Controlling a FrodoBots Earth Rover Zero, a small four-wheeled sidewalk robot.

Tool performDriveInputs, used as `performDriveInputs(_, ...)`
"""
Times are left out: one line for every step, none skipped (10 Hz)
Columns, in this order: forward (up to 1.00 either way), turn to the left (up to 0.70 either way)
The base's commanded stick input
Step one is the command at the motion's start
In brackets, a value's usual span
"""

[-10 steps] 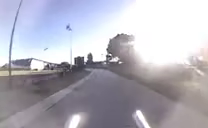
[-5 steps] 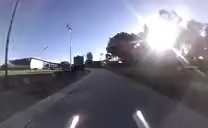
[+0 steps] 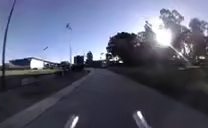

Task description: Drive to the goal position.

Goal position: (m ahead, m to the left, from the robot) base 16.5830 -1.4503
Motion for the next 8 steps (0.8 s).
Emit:
performDriveInputs(1.00, 0.31)
performDriveInputs(1.00, 0.00)
performDriveInputs(1.00, 0.00)
performDriveInputs(1.00, 0.00)
performDriveInputs(1.00, 0.00)
performDriveInputs(1.00, 0.00)
performDriveInputs(1.00, 0.00)
performDriveInputs(1.00, 0.20)
